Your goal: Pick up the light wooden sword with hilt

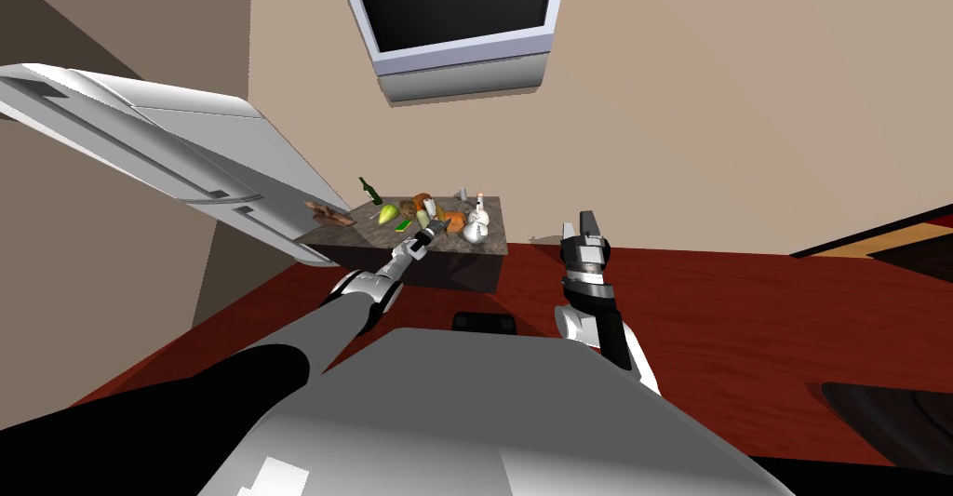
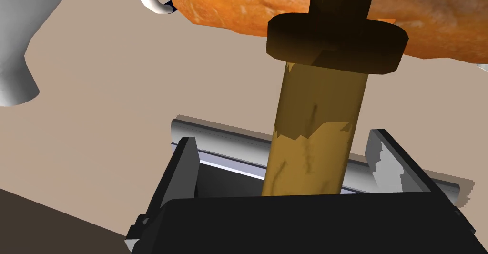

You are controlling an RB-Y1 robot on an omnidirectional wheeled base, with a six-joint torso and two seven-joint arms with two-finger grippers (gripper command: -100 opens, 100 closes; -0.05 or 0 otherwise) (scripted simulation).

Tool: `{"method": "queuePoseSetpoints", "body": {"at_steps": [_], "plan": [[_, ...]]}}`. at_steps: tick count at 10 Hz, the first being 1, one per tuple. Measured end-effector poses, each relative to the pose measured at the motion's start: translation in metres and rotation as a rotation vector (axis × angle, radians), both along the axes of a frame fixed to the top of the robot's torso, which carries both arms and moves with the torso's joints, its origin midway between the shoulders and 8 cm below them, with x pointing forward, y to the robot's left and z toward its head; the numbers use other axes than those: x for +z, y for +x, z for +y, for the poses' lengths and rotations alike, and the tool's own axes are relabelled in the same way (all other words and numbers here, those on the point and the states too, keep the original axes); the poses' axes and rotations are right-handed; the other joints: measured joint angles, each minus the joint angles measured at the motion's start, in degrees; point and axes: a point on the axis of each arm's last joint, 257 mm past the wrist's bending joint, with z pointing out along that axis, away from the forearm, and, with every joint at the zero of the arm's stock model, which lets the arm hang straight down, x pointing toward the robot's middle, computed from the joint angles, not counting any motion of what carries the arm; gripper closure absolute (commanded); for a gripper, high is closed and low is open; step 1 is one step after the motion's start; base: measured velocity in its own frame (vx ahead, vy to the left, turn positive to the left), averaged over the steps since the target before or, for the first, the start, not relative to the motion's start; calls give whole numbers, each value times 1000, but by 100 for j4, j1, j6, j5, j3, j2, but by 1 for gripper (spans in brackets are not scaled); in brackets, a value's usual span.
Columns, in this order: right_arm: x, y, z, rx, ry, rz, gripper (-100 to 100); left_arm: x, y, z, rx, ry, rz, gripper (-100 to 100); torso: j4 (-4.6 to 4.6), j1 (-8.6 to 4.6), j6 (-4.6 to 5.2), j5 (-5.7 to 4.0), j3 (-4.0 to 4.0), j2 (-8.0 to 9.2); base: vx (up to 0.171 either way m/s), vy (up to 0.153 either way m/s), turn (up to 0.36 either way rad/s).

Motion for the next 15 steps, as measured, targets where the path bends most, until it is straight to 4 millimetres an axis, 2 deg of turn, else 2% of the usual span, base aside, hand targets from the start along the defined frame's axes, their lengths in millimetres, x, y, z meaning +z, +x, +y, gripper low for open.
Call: {"method": "queuePoseSetpoints", "body": {"at_steps": [1, 2, 6, 7, 8, 12, 15], "plan": [[0, 0, 0, 0, 0, 0, 0, -6, 0, 4, 10, 0, 13, -100, 0, 0, 1, 0, -1, -1, 0, 0, 0], [0, 0, 0, 0, 0, 0, 0, -7, 0, 5, 9, 1, 13, 100, 0, 0, 1, 0, 0, -1, 0, 0, 0], [0, 0, 0, 0, 0, 0, 0, -6, 0, 5, 9, 3, 13, 100, 0, 1, 1, 2, 0, 0, 0, 0, 0], [0, 0, 0, 0, 0, 0, 0, -7, 0, 5, 9, 2, 13, 0, 0, 1, 0, 1, 0, 1, 0, 0, 0], [0, 0, 0, 0, 0, 0, 0, -7, 0, 5, 9, 2, 13, 100, 1, 1, 0, 1, 1, 1, 66, 3, -44], [0, 0, 0, 0, 0, 0, 0, -25, -23, 23, 39, -5, 28, 100, -32, 31, -15, 14, -44, -58, 81, 5, -11], [0, 0, 0, 0, 0, 0, 0, -35, -42, 30, 49, -8, 29, 100, -62, 45, -21, 27, -68, -75, 68, 1, -14]]}}
